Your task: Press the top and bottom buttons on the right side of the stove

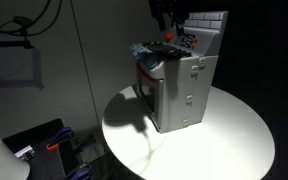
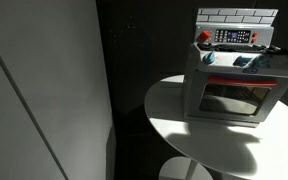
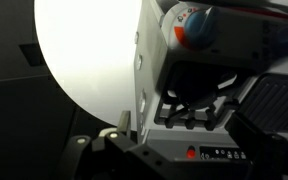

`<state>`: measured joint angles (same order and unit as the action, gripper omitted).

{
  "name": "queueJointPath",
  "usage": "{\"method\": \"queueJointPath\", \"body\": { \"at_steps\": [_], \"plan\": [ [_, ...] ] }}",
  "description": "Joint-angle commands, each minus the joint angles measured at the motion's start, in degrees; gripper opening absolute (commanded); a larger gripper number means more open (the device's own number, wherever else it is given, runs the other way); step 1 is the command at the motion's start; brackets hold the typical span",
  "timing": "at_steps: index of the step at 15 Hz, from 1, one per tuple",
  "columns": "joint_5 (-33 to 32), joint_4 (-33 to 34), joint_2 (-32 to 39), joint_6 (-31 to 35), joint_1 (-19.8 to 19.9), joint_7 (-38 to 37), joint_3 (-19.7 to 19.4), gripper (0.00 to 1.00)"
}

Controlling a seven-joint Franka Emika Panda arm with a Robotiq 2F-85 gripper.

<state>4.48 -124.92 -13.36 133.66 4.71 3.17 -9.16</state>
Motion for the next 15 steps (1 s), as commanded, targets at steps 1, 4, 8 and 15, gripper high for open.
{"method": "queueJointPath", "body": {
  "at_steps": [1, 4, 8, 15],
  "plan": [
    [-0.10, 5.53, 4.97, -0.99, 0.92, -3.14, 0.65, 1.00],
    [-0.90, 8.01, 8.10, 0.67, 1.05, -5.64, 0.94, 1.00],
    [-1.21, 10.93, 11.81, 2.04, 0.88, -9.04, 1.25, 1.00],
    [-3.61, 14.91, 16.49, 4.24, 0.45, -16.26, 1.90, 1.00]
  ]
}}
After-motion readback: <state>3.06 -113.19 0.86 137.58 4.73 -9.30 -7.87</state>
